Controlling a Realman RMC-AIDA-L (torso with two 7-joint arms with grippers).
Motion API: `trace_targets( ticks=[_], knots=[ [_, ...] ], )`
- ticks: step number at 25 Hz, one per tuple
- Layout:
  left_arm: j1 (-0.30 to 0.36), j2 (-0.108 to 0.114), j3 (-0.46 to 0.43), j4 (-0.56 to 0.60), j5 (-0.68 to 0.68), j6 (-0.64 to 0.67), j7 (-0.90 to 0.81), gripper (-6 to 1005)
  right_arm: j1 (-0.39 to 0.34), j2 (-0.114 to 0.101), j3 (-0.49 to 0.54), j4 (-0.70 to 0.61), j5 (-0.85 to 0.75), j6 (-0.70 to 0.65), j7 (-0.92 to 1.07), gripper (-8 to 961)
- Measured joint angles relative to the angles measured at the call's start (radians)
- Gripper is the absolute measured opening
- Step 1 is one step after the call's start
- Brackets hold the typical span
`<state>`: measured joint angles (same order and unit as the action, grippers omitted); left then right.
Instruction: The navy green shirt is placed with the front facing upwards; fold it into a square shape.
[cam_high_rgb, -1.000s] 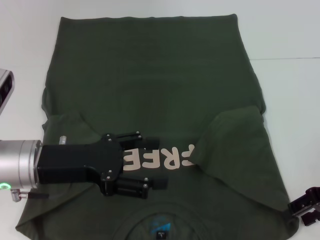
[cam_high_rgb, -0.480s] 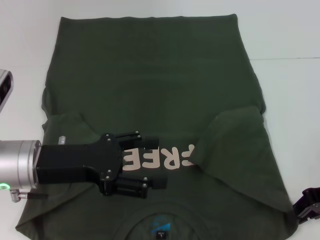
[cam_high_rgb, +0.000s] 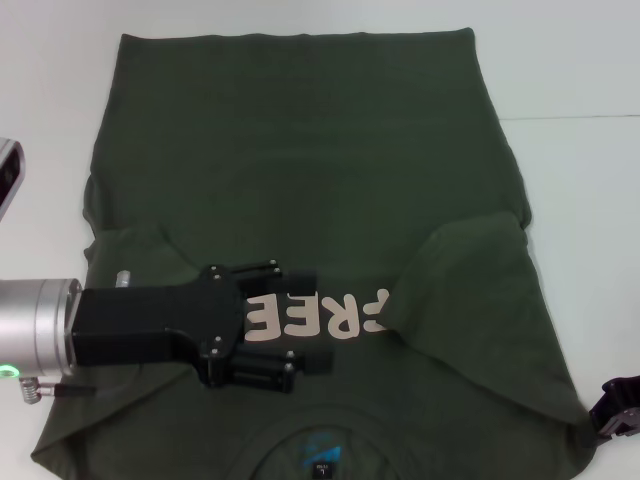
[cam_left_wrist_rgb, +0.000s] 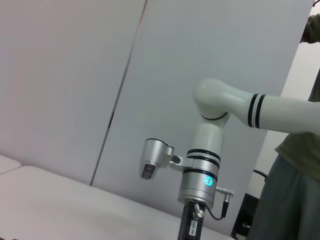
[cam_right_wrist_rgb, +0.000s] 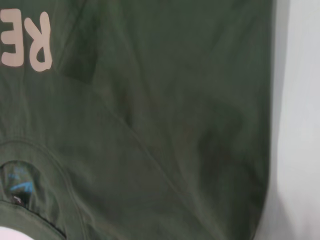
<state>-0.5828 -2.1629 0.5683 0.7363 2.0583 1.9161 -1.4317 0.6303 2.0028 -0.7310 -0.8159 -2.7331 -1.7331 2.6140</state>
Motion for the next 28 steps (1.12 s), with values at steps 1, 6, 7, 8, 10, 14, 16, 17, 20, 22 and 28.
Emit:
trace_targets(
  ticks=[1,6,7,8,10,14,16,17,20,22,28],
  knots=[
    [0.0,0.0,-0.001,0.0,-0.004,0.0,-0.01,914,0.0,0.0,0.003,0.0,0.002,0.0,-0.012,32],
    [0.006,0.008,-0.028,0.027,-0.025,-0.005,-0.152,911,-0.006,0.0,0.026,0.0,0.046,-0.006,-0.082,31],
    [0.007,0.01,-0.038,0.038,-0.024,-0.007,-0.195,911,-0.007,0.0,0.028,0.0,0.061,-0.008,-0.097,32],
    [0.01,0.014,-0.053,0.057,-0.022,-0.01,-0.263,910,-0.009,0.0,0.03,0.0,0.074,-0.01,-0.111,32],
    [0.018,0.02,-0.075,0.087,-0.02,-0.014,-0.373,909,-0.015,-0.002,0.032,0.0,0.099,-0.014,-0.141,32],
    [0.036,0.04,-0.129,0.121,-0.017,-0.016,-0.595,907,-0.026,-0.003,0.037,0.007,0.134,0.004,-0.203,32],
    [0.051,0.046,-0.134,0.16,-0.001,0.0,-0.679,905,-0.03,0.001,0.048,0.01,0.147,0.01,-0.227,32],
    [0.058,0.047,-0.134,0.183,0.014,-0.001,-0.723,905,-0.031,0.002,0.053,0.01,0.155,0.011,-0.238,32],
    [0.08,0.047,-0.143,0.303,0.125,-0.017,-0.918,903,-0.036,0.005,0.06,0.011,0.18,0.012,-0.258,31],
    [0.085,0.053,-0.154,0.358,0.211,-0.015,-1.021,902,-0.038,0.005,0.063,0.011,0.191,0.017,-0.268,31],
    [0.075,0.076,-0.208,0.398,0.374,0.024,-1.175,893,-0.04,0.009,0.067,0.012,0.196,0.018,-0.292,31]
  ],
)
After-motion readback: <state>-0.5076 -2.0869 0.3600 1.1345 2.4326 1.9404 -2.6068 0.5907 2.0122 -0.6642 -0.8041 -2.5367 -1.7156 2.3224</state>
